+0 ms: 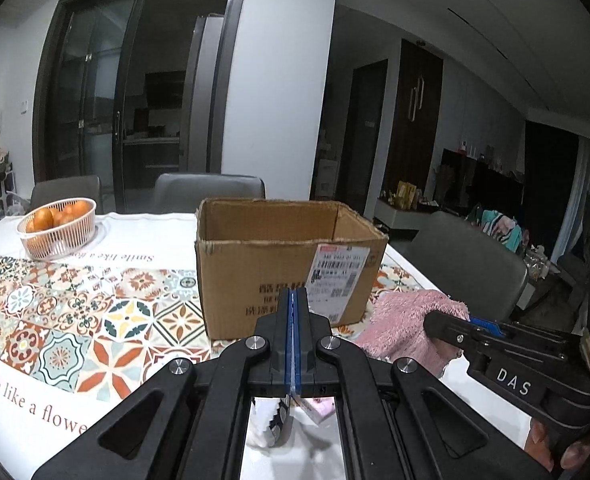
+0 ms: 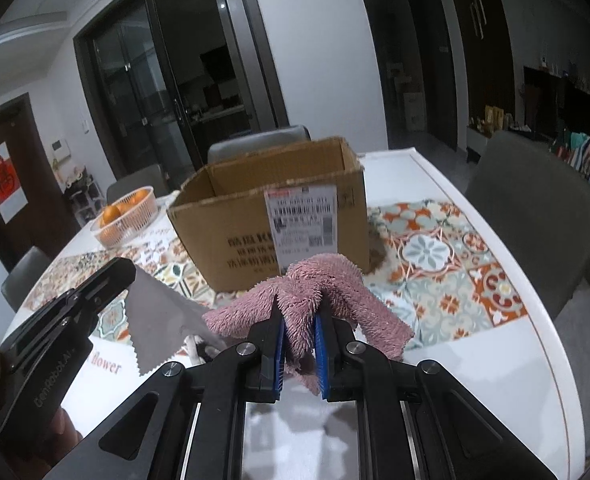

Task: Organize soft objects
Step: 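Carry the white cloth and pink fluffy cloth into the box and open both grippers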

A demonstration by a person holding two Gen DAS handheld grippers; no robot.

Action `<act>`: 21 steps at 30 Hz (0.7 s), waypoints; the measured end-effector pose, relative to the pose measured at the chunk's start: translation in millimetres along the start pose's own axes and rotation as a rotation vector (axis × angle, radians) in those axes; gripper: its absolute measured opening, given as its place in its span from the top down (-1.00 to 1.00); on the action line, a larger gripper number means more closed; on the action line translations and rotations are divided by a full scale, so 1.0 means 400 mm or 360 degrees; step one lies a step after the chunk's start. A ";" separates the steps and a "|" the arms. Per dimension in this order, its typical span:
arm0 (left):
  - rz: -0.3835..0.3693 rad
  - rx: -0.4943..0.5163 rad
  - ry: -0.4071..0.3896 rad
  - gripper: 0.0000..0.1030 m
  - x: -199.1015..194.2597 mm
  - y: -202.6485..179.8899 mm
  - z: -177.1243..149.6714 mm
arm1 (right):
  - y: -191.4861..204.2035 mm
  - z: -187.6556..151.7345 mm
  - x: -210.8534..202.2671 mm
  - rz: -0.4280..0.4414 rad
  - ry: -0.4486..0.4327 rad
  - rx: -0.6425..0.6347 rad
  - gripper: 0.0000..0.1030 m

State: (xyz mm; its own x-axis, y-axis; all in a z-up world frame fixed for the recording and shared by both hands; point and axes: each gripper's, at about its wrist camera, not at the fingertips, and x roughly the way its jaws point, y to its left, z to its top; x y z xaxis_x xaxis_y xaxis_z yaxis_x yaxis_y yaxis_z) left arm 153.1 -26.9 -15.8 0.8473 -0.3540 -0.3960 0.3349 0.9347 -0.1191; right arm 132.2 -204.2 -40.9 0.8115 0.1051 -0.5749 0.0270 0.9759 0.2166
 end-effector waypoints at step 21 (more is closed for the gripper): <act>0.0069 0.0058 -0.0265 0.95 0.006 0.026 0.169 | 0.064 0.159 -0.033 0.0050 -0.0296 -0.0113 0.72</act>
State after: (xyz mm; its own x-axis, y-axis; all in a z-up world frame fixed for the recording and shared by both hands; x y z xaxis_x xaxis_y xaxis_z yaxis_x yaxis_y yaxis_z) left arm 186.5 -20.3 43.7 0.9168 -0.3166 -0.2432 0.3088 0.9485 -0.0707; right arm 159.2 -192.6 22.4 0.9052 0.1054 -0.4117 -0.0362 0.9844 0.1723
